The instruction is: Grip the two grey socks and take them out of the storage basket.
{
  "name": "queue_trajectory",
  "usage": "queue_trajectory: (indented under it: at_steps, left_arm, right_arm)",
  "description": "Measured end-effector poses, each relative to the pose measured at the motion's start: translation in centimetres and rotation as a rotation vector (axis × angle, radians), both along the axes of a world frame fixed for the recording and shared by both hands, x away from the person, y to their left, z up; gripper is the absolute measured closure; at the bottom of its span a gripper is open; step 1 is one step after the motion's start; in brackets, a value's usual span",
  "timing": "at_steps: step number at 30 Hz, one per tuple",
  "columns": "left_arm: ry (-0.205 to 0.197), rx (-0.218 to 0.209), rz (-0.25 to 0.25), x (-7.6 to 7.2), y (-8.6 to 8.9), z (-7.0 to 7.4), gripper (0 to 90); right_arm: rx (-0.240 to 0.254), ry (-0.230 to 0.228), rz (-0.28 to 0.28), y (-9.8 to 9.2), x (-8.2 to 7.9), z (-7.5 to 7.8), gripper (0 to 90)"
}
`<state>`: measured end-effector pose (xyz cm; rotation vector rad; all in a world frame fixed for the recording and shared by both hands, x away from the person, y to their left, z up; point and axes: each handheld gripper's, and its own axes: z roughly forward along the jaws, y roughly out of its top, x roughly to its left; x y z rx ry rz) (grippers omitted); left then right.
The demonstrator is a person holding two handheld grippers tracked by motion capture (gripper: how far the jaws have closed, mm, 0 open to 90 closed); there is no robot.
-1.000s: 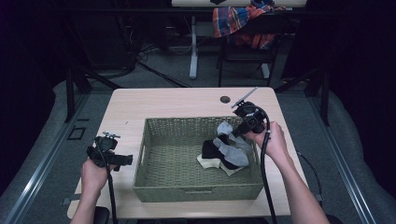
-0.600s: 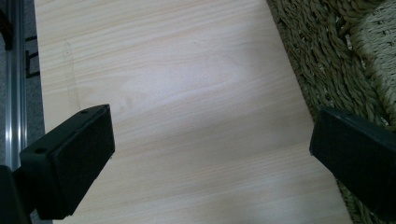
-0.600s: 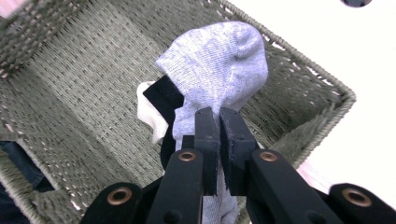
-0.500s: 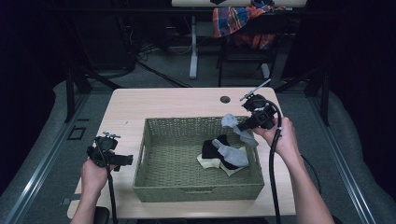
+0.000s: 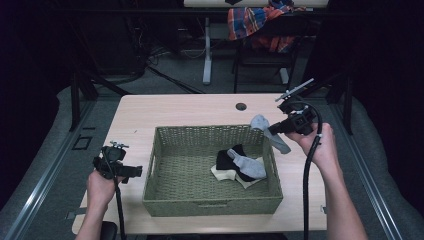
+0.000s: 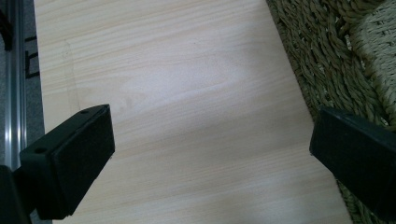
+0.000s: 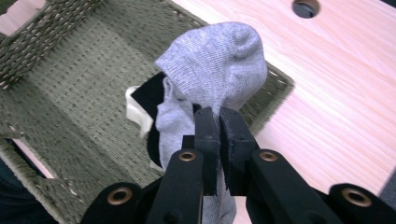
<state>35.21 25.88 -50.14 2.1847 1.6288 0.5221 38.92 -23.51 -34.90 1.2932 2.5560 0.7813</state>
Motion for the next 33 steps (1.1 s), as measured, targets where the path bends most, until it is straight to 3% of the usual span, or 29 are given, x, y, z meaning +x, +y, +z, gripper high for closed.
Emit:
queue_trajectory:
  at_steps: [9,13,17,20,24,29,33]
  left_arm:
    - [-0.001,0.0,0.0,0.0,0.0,0.0,0.2]
    - [0.0,0.001,0.0,0.0,0.0,0.0,0.2]
    - [0.0,0.0,0.0,0.0,0.0,0.0,0.1]
    - [-0.003,0.001,0.0,0.0,0.0,0.1,0.1]
    - [-0.002,0.001,0.0,0.0,0.0,0.1,0.1]
    - [-0.002,0.001,0.0,0.0,0.0,0.1,0.1]
    - [-0.003,0.002,-0.001,0.0,0.0,0.1,0.1]
  right_arm:
    - [-0.037,-0.009,-0.06,-2.9,-0.4,0.2,86.6]
    - [-0.051,-0.001,-0.113,-4.6,-0.3,-0.4,86.5]
    - [-0.067,0.017,-0.133,-5.5,-0.1,-1.0,86.6]
    - [-0.09,0.037,-0.174,-6.8,0.3,-2.1,86.6]
    - [-0.078,0.058,-0.209,-8.1,0.8,-3.5,86.6]
    - [-0.076,0.106,-0.229,-9.2,1.6,-5.6,86.6]
    - [-0.102,0.144,-0.243,-9.6,2.3,-7.2,86.7]
